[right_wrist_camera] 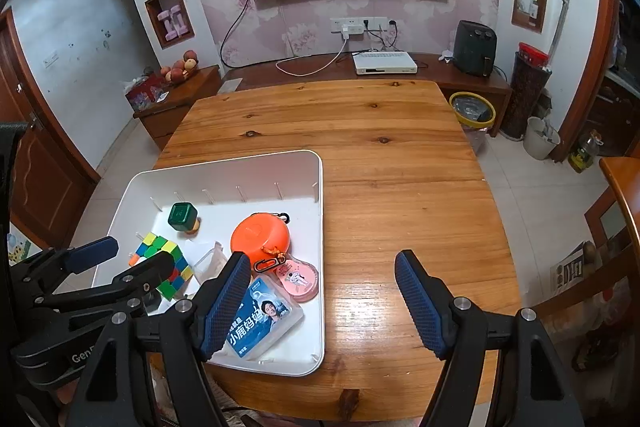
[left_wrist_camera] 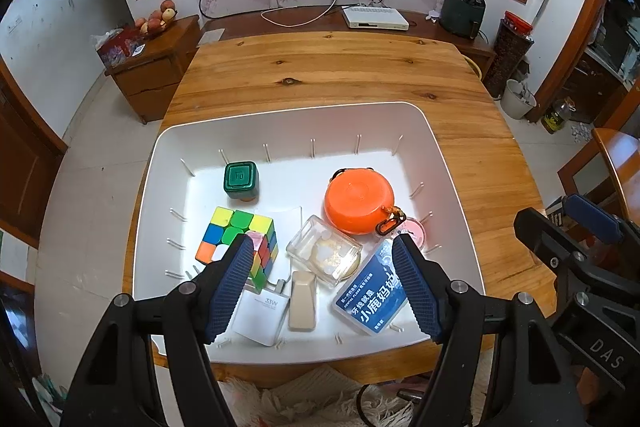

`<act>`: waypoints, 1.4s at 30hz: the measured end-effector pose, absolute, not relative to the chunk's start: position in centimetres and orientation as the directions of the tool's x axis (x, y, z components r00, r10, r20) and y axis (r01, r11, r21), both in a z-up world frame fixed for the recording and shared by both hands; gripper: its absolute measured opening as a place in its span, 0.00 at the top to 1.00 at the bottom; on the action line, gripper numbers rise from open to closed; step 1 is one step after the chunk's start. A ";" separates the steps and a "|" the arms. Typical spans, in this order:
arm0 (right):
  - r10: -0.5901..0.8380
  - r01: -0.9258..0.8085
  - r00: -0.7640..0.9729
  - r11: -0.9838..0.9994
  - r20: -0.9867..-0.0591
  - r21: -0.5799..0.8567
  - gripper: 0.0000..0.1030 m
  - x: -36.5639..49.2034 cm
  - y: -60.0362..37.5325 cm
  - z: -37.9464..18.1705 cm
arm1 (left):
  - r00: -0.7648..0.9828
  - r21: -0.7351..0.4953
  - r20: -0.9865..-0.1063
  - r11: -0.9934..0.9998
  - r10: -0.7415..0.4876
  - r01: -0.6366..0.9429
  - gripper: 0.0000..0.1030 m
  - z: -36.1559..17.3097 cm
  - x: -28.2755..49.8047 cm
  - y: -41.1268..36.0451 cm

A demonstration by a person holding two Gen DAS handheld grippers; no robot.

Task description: Organize rigid objects

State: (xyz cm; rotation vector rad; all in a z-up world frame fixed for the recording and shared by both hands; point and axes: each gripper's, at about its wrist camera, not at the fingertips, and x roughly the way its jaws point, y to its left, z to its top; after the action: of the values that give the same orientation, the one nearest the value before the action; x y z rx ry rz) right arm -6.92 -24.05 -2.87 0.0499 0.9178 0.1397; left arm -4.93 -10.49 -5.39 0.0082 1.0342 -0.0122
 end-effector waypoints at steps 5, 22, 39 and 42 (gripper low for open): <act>0.144 -0.099 0.590 0.989 -0.795 0.106 0.27 -6.7 -24.1 -3.2 | 0.510 0.000 -0.860 1.000 -0.007 0.013 0.27 -5.4 -4.9 -10.5; 0.144 -0.093 0.585 0.990 -0.798 0.110 0.27 -6.7 -24.3 -3.4 | 0.508 0.001 -0.861 1.000 -0.005 0.012 0.27 -5.6 -4.9 -10.5; 0.140 -0.087 0.583 0.990 -0.801 0.111 0.27 -7.0 -24.0 -3.9 | 0.510 0.005 -0.860 1.000 -0.002 0.012 0.27 -5.6 -5.0 -10.7; 0.144 -0.085 0.579 0.990 -0.803 0.117 0.27 -7.1 -23.9 -4.1 | 0.512 0.008 -0.859 1.000 0.000 0.012 0.27 -5.6 -5.1 -10.7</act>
State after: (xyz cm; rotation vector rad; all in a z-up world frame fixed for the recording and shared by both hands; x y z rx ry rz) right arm -7.11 -23.90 -4.11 0.0679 0.9442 0.1341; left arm -5.06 -10.67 -5.62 0.0131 1.0334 -0.0070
